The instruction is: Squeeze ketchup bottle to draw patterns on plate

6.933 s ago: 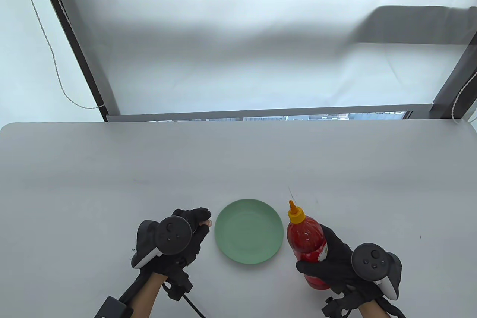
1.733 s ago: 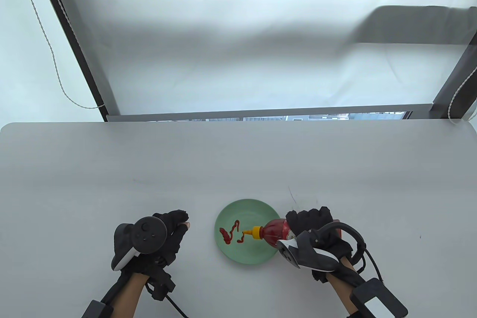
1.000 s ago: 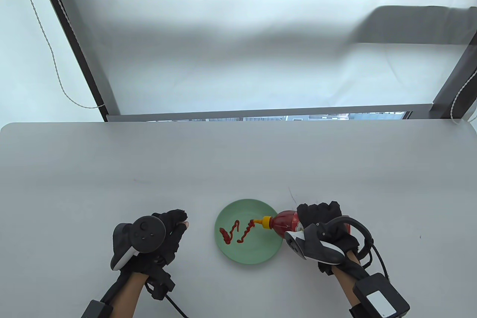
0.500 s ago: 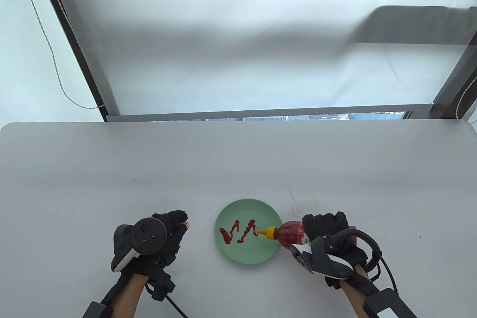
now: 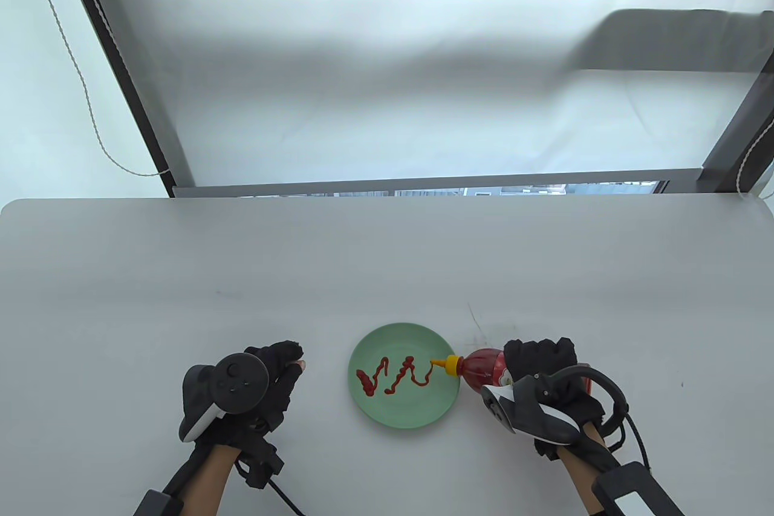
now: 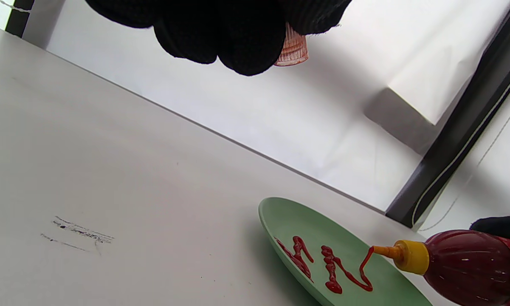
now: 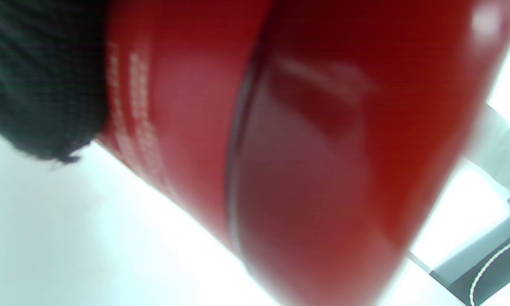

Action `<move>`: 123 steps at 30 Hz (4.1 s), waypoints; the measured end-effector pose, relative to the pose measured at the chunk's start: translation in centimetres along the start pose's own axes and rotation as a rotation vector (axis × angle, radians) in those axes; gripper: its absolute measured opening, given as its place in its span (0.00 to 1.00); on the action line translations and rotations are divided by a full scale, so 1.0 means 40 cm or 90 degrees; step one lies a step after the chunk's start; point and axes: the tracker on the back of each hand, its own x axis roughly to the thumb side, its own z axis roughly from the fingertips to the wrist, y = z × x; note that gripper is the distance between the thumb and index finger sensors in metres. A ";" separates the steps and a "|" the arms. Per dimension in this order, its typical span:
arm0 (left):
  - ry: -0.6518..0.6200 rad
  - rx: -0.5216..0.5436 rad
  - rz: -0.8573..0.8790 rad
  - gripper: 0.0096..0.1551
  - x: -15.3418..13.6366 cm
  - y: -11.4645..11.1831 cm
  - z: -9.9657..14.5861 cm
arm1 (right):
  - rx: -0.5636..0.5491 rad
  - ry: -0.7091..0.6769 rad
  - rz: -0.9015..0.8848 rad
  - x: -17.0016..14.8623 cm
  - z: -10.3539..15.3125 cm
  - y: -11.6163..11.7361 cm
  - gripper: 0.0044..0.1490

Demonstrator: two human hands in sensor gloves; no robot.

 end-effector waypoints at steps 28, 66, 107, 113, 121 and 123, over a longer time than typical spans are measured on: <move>-0.001 0.012 -0.002 0.25 0.002 0.007 0.005 | 0.013 0.001 -0.003 -0.028 0.090 0.001 0.62; 0.042 0.005 -0.012 0.25 -0.010 -0.006 0.003 | -0.093 0.110 -0.255 -0.160 0.118 0.077 0.67; -0.210 -0.055 0.286 0.25 0.390 0.015 -0.170 | -0.139 0.029 -0.743 -0.099 0.167 0.061 0.66; -0.208 -0.078 0.281 0.25 0.393 -0.006 -0.173 | -0.133 0.030 -0.743 -0.096 0.168 0.059 0.66; -0.218 -0.082 0.257 0.24 0.402 -0.020 -0.174 | -0.123 0.021 -0.730 -0.090 0.167 0.058 0.66; -0.223 -0.083 0.243 0.24 0.408 -0.022 -0.172 | -0.120 0.020 -0.730 -0.087 0.168 0.059 0.66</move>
